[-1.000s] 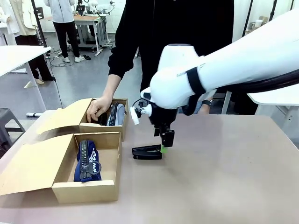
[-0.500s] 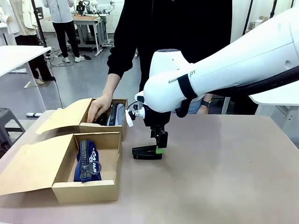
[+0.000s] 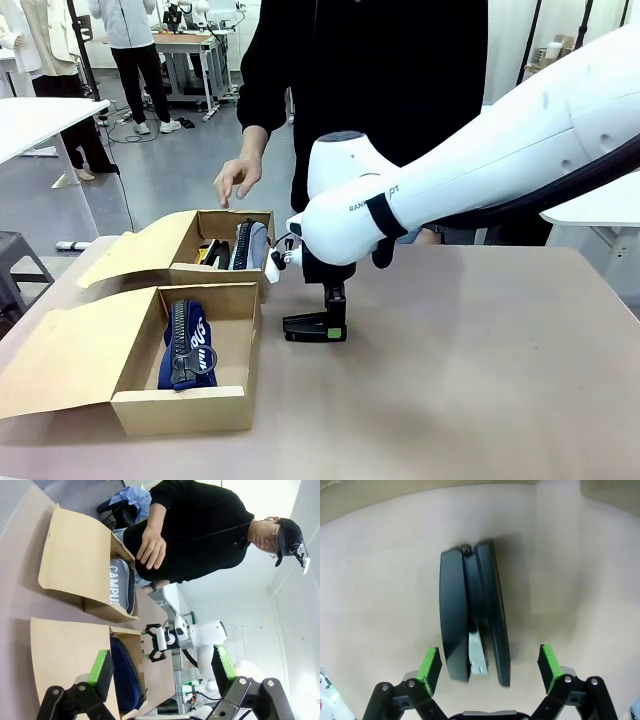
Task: Place items inside the box.
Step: Pick up a Pencil pouch or Stapler and place it inside the Mailer Box closest to the robot.
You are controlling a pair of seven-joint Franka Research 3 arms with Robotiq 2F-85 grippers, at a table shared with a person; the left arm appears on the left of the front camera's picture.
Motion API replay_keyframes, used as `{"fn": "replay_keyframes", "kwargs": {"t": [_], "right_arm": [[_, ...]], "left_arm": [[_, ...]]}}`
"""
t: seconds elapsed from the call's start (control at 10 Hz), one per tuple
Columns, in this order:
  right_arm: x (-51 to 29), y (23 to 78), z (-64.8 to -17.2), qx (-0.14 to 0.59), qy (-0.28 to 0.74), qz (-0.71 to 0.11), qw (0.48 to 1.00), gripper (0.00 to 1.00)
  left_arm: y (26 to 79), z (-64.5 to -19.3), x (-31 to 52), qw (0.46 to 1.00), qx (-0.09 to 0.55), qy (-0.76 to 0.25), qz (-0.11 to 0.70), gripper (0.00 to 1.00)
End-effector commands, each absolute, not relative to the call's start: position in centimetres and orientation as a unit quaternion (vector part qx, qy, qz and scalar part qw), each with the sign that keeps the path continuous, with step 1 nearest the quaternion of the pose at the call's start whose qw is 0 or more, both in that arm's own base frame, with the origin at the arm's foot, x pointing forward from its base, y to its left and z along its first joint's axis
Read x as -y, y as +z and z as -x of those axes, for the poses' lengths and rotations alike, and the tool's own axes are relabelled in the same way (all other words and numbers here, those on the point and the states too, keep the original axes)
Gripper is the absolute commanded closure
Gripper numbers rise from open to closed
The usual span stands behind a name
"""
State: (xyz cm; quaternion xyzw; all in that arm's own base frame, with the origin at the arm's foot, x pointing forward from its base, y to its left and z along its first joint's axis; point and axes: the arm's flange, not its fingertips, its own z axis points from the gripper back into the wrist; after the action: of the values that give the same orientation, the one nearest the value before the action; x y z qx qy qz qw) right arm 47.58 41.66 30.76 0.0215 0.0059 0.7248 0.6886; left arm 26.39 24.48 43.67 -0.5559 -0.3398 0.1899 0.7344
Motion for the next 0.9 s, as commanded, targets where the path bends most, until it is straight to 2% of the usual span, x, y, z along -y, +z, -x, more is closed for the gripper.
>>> {"fn": "replay_keyframes", "kwargs": {"t": [0.0,0.6,0.7,0.8], "right_arm": [[-42.4,31.0,-47.9,-0.007,0.72,-0.042,0.692,0.0],[-43.2,30.2,-47.9,-0.009,0.717,-0.052,0.695,0.0],[-43.2,30.1,-47.9,-0.012,0.721,-0.044,0.691,0.58],[-43.3,30.1,-47.8,-0.014,0.721,-0.045,0.692,0.6]], "left_arm": [[43.7,-26.4,-24.4,0.726,0.353,0.183,0.56,0.0],[43.7,-26.4,-24.4,0.726,0.353,0.183,0.56,0.0],[43.7,-26.4,-24.4,0.726,0.353,0.183,0.56,0.0],[43.7,-26.4,-24.4,0.726,0.353,0.183,0.56,0.0]]}}
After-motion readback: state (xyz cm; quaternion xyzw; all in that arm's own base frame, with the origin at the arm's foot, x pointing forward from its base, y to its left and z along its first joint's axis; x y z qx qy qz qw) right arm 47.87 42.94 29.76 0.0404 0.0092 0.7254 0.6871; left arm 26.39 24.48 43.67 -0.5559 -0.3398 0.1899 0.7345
